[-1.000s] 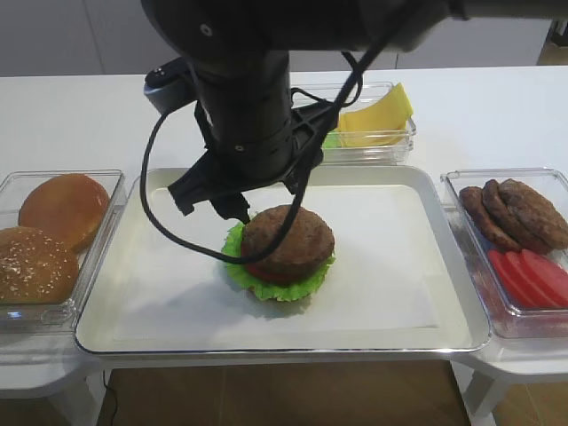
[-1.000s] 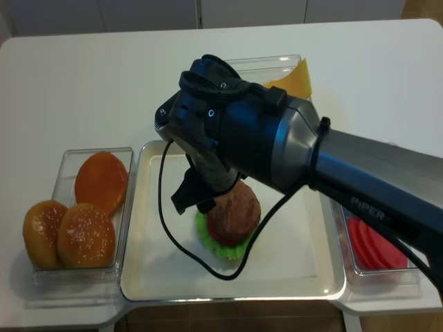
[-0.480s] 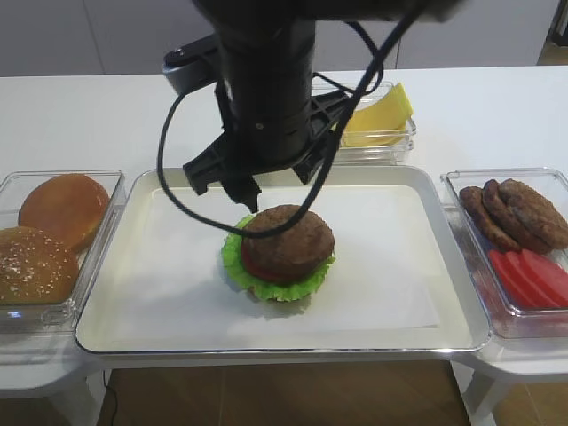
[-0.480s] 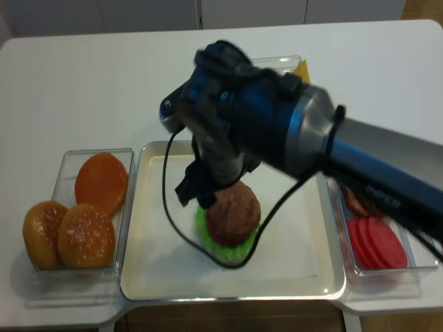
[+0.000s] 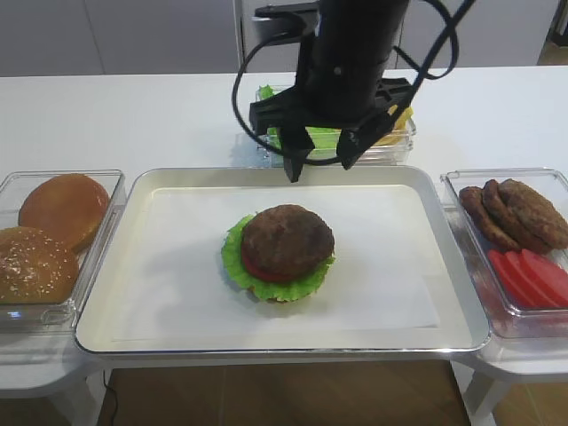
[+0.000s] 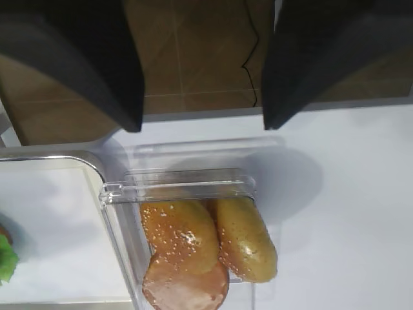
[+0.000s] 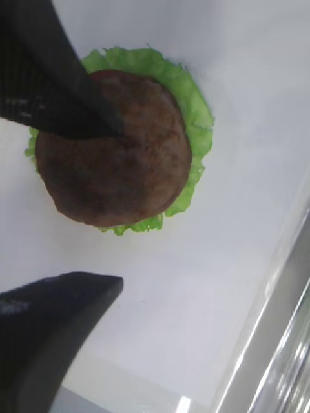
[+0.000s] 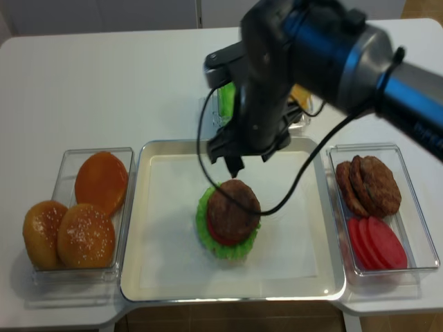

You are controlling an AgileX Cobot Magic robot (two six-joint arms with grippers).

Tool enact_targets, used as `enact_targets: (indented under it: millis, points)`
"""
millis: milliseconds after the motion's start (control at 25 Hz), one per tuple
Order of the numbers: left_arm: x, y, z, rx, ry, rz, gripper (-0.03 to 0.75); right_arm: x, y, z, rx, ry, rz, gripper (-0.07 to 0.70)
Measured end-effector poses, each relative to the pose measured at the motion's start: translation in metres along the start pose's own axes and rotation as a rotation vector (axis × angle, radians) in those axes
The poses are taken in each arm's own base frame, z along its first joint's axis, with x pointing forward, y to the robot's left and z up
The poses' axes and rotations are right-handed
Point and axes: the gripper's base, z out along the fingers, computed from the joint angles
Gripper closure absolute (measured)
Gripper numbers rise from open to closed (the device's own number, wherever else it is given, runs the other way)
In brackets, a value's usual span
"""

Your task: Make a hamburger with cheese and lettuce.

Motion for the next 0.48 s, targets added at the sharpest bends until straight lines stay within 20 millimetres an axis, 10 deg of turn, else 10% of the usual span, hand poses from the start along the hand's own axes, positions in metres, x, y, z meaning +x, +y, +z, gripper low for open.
enact_targets:
  millis: [480]
  points:
    - [0.000, 0.000, 0.000, 0.000, 0.000, 0.000, 0.283, 0.006, -0.111, -0.034, -0.059, -0.039, 0.244, 0.126]
